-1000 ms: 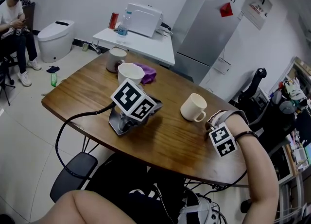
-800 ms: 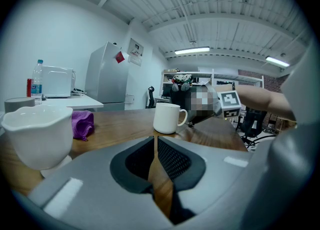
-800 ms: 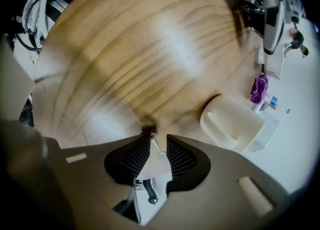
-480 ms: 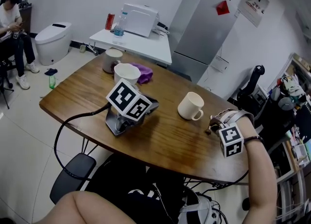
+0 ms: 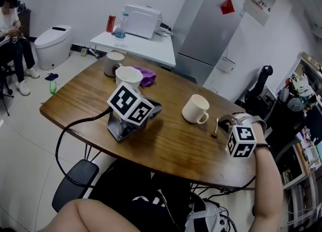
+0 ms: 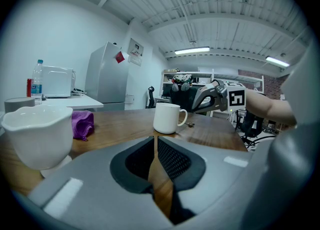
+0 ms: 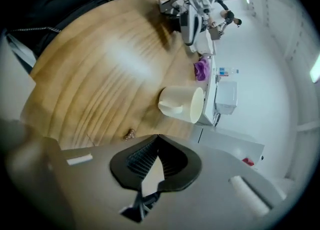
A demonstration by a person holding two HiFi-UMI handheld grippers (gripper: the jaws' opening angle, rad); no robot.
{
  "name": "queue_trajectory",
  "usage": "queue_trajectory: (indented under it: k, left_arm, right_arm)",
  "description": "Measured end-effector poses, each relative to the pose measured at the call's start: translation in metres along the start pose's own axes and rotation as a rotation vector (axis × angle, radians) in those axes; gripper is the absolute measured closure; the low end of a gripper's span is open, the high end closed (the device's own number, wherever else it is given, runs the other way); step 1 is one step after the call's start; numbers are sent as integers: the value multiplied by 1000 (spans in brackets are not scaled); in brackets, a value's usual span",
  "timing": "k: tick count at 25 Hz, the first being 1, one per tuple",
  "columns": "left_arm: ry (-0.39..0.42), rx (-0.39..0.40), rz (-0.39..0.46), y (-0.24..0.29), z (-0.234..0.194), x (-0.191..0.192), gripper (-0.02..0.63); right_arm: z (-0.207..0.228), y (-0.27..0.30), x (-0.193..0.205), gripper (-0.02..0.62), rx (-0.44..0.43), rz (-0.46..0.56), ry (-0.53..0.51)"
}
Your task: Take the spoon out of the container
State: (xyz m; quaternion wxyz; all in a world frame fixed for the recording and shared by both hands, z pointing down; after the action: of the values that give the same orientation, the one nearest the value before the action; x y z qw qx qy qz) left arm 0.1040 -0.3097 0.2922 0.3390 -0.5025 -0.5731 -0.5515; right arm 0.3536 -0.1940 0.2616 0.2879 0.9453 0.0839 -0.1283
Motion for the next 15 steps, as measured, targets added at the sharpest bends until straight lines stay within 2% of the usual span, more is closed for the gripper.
queue_trajectory:
  k: [8, 15]
  left_arm:
    - [1, 1, -1, 1, -1, 1, 584]
    - [1, 2, -1, 0, -1, 0, 584]
  right_arm:
    - [9, -5, -7, 592, 36, 71, 411]
    - [8, -15, -15, 592, 65, 180, 689]
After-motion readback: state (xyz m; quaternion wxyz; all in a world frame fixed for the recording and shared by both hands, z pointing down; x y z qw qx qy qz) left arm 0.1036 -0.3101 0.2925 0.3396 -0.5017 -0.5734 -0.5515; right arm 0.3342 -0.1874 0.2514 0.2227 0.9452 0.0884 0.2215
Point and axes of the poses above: the fingertips, and each gripper's own axes: y forward along the fingers, z to its right, x out of its underside, the point moved 7 cm from there along -y, backward along the fingers, and after that the axes turned 10 degrees about x, right-handed, at the moved point
